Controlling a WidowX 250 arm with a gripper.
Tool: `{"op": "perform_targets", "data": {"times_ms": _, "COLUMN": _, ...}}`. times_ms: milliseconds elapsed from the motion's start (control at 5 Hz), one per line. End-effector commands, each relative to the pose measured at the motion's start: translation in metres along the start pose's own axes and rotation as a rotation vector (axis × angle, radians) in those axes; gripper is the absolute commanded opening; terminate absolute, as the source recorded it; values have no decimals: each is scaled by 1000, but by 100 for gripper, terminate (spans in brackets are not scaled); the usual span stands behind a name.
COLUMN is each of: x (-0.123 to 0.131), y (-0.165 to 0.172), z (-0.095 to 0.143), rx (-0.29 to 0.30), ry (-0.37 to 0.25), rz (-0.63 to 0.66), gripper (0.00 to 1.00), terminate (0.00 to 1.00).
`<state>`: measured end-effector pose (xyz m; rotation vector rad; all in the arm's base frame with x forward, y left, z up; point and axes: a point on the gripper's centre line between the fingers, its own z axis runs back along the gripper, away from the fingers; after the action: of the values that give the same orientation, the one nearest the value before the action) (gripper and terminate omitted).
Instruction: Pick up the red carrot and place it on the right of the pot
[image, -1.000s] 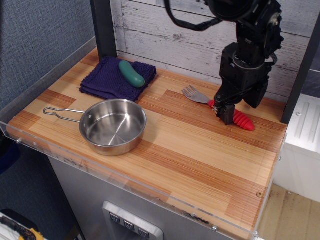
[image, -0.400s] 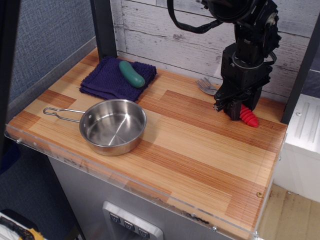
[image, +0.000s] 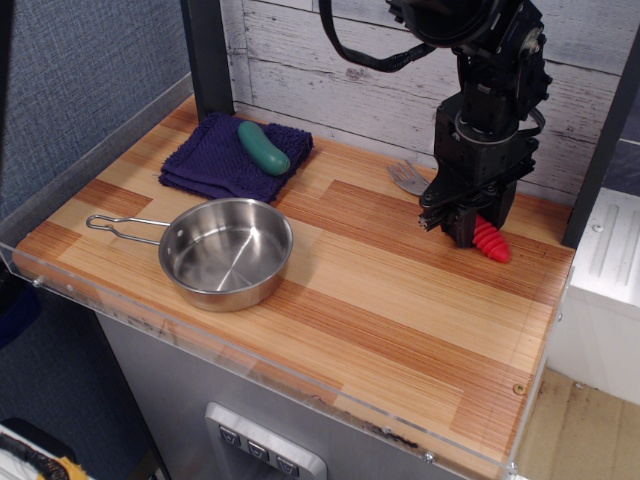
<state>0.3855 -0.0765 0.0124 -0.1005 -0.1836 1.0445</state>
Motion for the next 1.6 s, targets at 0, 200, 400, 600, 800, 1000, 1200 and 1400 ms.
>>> {"op": "perform_targets", "data": {"times_ms": 0, "x": 15, "y": -1, "z": 65, "rx": -118, "ry": -43, "rz": -2, "gripper": 0, "terminate": 0}}
{"op": "perform_targets", "data": {"times_ms": 200, "x": 1, "y": 10, "z": 84, "rx": -146, "ry": -42, "rz": -34, "gripper": 0, "terminate": 0}}
{"op": "perform_targets", "data": {"times_ms": 400, "x": -19, "y": 29, "z": 98, "rx": -171, "ry": -45, "rz": -72, "gripper": 0, "terminate": 0}}
{"op": "perform_targets", "data": {"times_ms": 600, "x": -43, "y": 47, "z": 100, "rx": -176, "ry": -22, "rz": -145, "gripper": 0, "terminate": 0}}
{"op": "perform_targets", "data": {"times_ms": 800, "x": -63, "y": 65, "z": 96, "rx": -155, "ry": -10, "rz": -208, "gripper": 0, "terminate": 0}}
{"op": "perform_targets", "data": {"times_ms": 1000, "x": -73, "y": 82, "z": 91, "rx": -139, "ry": -4, "rz": -235, "gripper": 0, "terminate": 0}}
{"op": "perform_targets", "data": {"times_ms": 1200, "x": -78, "y": 93, "z": 81, "rx": -118, "ry": -3, "rz": -239, "gripper": 0, "terminate": 0}}
{"op": "perform_targets", "data": {"times_ms": 1400, "x": -77, "y": 99, "z": 73, "rx": -101, "ry": -4, "rz": -228, "gripper": 0, "terminate": 0}}
